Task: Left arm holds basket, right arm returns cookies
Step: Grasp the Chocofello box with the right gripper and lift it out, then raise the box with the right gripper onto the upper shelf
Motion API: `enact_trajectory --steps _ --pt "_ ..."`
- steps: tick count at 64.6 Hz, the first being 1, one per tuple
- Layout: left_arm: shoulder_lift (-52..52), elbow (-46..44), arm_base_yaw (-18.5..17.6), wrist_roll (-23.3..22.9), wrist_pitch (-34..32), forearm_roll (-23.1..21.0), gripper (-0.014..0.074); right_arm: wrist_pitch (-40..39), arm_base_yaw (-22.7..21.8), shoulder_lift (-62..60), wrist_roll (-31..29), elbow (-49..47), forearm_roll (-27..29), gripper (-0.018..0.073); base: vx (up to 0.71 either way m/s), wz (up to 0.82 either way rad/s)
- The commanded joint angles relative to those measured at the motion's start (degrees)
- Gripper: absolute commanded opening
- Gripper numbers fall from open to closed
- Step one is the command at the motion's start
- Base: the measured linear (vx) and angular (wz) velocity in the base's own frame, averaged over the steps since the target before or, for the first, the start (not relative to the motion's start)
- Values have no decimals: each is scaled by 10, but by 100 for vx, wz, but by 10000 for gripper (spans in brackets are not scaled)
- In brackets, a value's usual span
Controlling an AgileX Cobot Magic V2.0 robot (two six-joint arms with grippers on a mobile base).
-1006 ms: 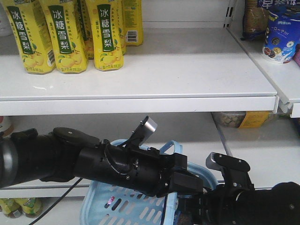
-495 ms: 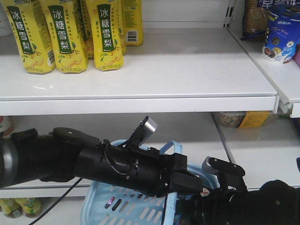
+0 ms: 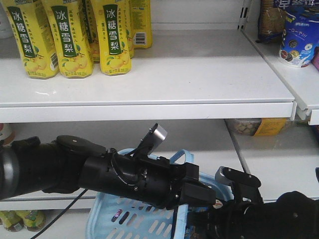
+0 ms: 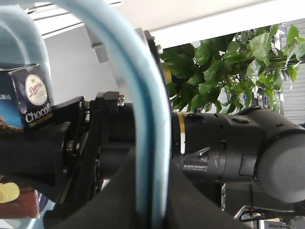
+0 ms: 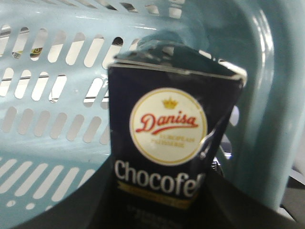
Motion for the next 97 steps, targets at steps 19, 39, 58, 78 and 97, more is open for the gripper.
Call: enact_trajectory --steps 19,39,58,78,97 --pt "-31 -14 0 9 21 -55 -6 -3 -2 -119 9 -9 1 245 0 0" --pt "-31 -14 0 9 21 -55 -6 15 -7 -202 35 -9 -36 245 0 0" --pt "-31 -14 0 9 21 -55 -6 112 -126 -306 76 -9 -119 245 0 0" --pt "-31 -14 0 9 21 -55 -6 218 -225 -484 70 -13 -141 245 0 0" --pt "-31 -14 0 9 21 -55 -6 255 -229 -612 65 -110 -156 245 0 0"
